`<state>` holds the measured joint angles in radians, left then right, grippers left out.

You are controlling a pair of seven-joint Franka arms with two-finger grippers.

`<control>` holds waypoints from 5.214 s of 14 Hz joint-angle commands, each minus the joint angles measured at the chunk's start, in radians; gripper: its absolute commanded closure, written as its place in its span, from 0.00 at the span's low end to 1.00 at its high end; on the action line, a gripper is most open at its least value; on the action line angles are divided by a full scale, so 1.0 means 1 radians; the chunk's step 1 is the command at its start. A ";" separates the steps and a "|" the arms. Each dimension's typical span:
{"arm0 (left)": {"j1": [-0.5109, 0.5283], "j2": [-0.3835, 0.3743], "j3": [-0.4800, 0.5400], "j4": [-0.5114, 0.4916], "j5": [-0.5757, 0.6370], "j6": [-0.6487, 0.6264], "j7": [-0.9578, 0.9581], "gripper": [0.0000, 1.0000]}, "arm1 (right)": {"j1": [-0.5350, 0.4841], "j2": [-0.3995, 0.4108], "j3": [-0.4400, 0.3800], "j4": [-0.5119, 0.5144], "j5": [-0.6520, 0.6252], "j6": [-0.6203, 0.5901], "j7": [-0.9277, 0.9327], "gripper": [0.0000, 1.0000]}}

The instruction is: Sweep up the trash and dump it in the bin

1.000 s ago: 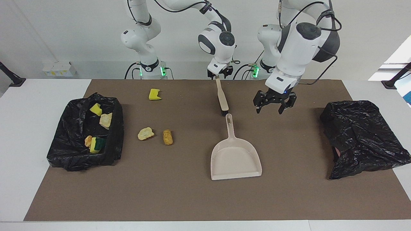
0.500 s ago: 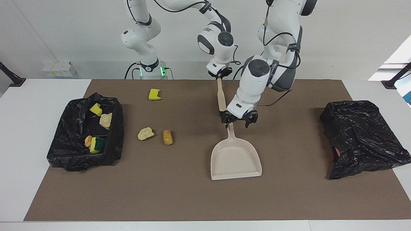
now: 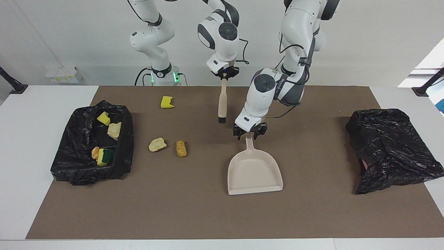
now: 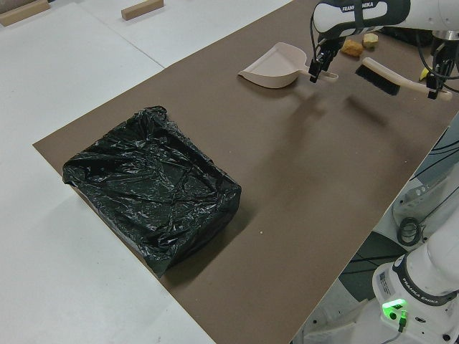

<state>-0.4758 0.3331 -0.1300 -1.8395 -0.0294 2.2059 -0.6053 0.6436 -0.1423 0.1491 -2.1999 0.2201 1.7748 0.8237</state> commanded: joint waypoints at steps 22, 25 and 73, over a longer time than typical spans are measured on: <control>0.221 -0.066 0.027 -0.010 0.154 -0.169 1.258 1.00 | -0.595 0.165 0.018 -0.035 -0.385 0.095 -0.592 1.00; 0.217 -0.094 0.027 -0.058 0.154 -0.172 1.508 1.00 | -0.532 0.202 0.018 0.035 -0.233 0.088 -0.540 1.00; 0.105 -0.243 0.026 -0.308 0.152 -0.084 1.760 1.00 | -0.280 -0.464 0.018 -0.599 -0.180 -0.247 -0.046 1.00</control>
<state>-0.3605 0.1118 -0.1043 -2.1230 0.1061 2.1193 1.1450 0.3914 -0.5655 0.1569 -2.7349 0.0469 1.4954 0.8203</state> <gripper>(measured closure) 0.687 0.736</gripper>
